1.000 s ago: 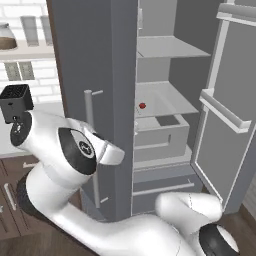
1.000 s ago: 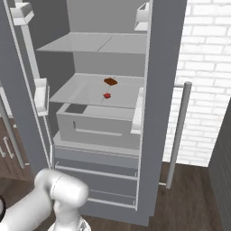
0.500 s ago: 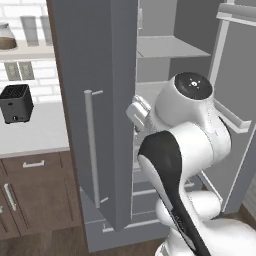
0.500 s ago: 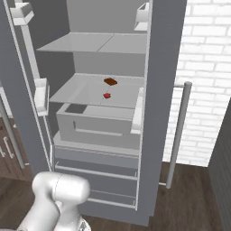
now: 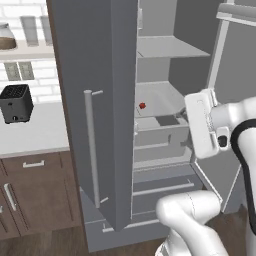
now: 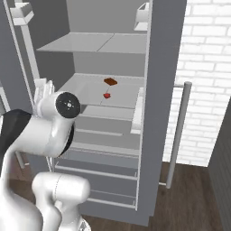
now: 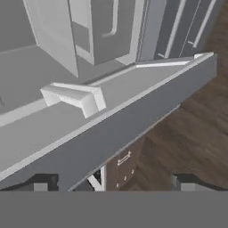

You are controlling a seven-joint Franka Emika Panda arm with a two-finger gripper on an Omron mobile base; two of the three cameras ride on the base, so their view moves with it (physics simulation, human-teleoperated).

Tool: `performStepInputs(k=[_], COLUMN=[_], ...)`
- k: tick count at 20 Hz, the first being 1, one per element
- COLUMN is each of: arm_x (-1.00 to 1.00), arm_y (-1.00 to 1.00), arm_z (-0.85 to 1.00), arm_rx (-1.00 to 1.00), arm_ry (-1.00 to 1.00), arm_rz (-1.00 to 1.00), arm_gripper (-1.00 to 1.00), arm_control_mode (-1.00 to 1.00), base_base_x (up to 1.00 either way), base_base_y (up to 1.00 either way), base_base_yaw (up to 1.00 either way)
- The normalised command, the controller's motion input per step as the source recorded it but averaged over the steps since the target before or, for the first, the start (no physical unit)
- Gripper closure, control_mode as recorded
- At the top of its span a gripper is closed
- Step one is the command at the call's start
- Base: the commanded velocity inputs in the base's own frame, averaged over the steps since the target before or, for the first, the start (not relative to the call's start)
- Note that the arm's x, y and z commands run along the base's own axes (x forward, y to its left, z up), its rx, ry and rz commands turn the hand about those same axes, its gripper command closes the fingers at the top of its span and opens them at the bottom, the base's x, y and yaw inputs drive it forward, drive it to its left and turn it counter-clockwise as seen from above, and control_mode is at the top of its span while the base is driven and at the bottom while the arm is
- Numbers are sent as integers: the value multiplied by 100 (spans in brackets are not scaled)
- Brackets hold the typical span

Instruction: Take the strawberry from the fridge and place it on top of the pancake, located on the dining counter.

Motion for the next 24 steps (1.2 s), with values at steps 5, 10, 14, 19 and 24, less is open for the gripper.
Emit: performStepInputs(k=[5,10,14,19,24], arm_x=[100,91,62,52,8], arm_y=[-10,33,42,42,57], arm_z=[-6,-19,-39,-16,-1], arm_rx=[7,0,0,0,0], arm_ry=[5,0,0,1,0], arm_rz=[3,9,14,12,3], arm_gripper=[-100,-100,-100,-100,-100], arm_control_mode=[-100,-100,-100,-100,-100], base_base_x=[0,0,0,0,0], base_base_y=[0,0,0,0,0], base_base_yaw=[0,0,0,0,0])
